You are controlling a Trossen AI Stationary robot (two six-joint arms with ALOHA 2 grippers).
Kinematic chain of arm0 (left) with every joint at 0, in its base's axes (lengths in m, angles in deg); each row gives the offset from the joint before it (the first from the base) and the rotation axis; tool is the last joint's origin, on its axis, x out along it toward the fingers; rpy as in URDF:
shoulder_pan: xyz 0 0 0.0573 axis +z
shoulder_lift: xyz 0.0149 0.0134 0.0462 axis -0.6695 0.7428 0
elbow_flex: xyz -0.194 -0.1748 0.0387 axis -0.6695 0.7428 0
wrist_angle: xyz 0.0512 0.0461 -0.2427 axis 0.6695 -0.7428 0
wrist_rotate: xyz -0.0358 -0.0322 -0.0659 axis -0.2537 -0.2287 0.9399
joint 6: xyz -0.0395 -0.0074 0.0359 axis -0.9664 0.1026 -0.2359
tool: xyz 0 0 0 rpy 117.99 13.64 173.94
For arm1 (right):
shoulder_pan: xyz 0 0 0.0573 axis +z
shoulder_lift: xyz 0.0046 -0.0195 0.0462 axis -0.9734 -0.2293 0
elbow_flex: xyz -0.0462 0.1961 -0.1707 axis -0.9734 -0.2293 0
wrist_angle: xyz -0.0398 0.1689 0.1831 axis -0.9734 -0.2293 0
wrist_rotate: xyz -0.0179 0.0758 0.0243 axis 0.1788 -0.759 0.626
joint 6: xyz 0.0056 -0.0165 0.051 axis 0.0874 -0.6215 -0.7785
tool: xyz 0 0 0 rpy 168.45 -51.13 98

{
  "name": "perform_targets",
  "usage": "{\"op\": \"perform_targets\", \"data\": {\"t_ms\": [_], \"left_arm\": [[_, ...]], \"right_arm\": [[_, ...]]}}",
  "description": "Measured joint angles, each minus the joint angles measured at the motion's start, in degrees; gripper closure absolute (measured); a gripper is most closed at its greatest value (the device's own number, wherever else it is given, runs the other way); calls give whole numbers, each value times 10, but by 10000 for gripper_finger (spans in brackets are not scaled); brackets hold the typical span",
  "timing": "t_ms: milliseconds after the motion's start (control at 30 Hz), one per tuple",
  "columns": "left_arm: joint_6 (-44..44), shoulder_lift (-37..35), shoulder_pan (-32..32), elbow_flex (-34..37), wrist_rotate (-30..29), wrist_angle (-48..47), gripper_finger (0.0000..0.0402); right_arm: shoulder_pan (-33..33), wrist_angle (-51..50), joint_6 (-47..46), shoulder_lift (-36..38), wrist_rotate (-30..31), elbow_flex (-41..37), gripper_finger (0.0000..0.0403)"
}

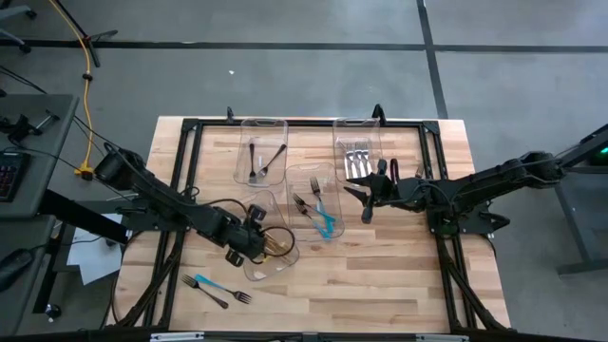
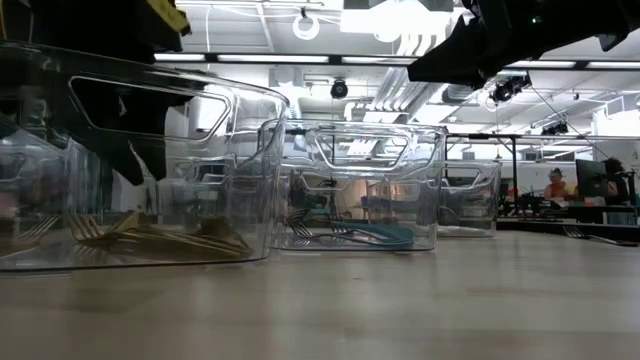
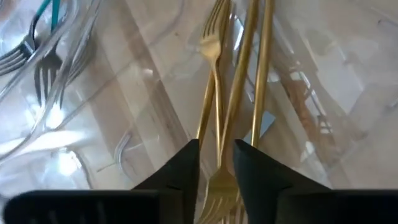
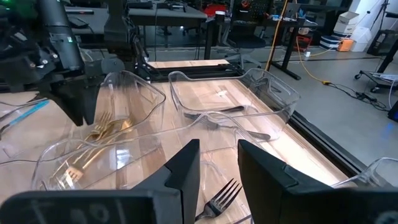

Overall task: Sort silverware by color (type)
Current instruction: Put the gold fork into the bottom left transparent bin, then put the blue fork into the center transparent bin

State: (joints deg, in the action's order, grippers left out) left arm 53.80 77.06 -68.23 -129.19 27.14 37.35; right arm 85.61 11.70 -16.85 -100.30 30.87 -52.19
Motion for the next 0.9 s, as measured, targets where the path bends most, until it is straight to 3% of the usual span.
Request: {"op": "perform_targets", "data": {"t_ms": [267,433,667,900], "left_arm": [[-63,-4,-14,-126,-9,-133,246],[-125,-5,-58,-219,-10,-180,224],[-277,3,-161,-234,30,-188,220],[-382,79,-257,-234,39,-189,220]], "right_arm": [[0,0,1,0,0,0,300],[0,-2,0,0,0,0,300],[0,-9,-14,0,0,0,300],[0,-9,-14,0,1,0,300]]}}
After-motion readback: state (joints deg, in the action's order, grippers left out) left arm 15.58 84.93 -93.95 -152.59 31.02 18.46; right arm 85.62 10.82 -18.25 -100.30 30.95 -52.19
